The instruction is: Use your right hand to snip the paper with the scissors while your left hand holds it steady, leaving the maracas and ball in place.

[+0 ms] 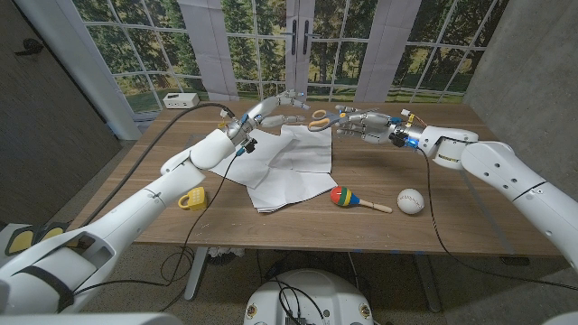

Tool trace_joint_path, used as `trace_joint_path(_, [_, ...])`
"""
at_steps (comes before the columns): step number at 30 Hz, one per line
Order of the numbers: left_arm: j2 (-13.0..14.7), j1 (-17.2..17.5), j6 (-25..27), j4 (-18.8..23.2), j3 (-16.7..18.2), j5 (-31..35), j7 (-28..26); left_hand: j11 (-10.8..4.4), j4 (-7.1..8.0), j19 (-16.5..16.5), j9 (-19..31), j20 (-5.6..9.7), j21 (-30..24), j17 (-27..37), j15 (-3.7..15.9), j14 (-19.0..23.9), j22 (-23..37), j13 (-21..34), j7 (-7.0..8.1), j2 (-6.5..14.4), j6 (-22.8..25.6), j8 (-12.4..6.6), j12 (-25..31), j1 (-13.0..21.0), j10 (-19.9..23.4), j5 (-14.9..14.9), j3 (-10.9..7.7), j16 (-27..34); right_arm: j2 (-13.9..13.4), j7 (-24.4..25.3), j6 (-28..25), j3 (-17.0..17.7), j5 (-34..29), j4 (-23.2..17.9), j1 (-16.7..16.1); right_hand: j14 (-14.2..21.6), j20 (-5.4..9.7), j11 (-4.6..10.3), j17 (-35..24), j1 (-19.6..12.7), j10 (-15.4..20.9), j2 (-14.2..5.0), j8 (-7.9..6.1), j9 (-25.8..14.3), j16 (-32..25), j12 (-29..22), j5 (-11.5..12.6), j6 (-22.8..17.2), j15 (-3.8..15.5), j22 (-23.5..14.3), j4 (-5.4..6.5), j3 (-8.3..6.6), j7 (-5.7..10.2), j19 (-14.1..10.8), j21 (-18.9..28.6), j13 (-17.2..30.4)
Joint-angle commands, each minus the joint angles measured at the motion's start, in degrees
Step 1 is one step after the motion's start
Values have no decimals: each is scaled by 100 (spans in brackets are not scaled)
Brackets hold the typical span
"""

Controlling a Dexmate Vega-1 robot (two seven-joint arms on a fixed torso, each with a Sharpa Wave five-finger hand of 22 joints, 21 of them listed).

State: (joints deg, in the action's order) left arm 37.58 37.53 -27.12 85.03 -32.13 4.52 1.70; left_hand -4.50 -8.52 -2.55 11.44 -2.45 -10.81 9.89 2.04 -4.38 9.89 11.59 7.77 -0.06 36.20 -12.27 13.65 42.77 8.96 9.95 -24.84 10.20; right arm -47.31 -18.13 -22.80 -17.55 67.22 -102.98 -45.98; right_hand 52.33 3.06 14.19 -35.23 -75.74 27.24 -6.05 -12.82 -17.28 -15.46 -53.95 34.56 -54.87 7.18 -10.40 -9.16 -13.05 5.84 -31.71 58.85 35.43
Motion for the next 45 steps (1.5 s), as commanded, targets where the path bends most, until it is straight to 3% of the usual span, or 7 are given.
trace_joint_path(1, [-6, -33, 36, 11, -45, 6, 87, 5, -14, -43, 7, 16, -6, 7, 89, 30, 1, 14, -12, -40, -46, 18, 5, -1, -6, -6, 34, 27, 29, -121, -25, -122, -129, 70, 162, 36, 411, -484, -22, -73, 444, 11, 17, -17, 30, -35, 33, -32, 651, 5, 10, 27, -8, 15, 41, 634])
trace_joint_path(26, [31, -76, 159, 90, -131, 198, 136, -3, 1, -43, 1, 13, -9, 7, 89, 34, 1, 14, -181, -30, 338, -68, 7, -17, 26, 7, 123, 28, 5, -311, -153, -343, -443, 108, 533, 57, 416, -498, -54, -88, 463, 15, 53, -42, 73, -26, 52, -49, 650, 18, 18, 39, -19, 29, 126, 629])
trace_joint_path(45, [-125, -252, -3, -77, -259, 236, 208, -10, -2, -54, -3, 22, -12, 7, 93, 49, 1, 14, -142, -39, 402, -55, 23, -10, 83, 11, 167, 32, 81, -508, -216, -526, -603, 160, 765, 73, 418, -497, -65, -102, 467, 21, 74, -46, 106, -6, 58, -65, 649, 22, 18, 48, -18, 37, 181, 611])
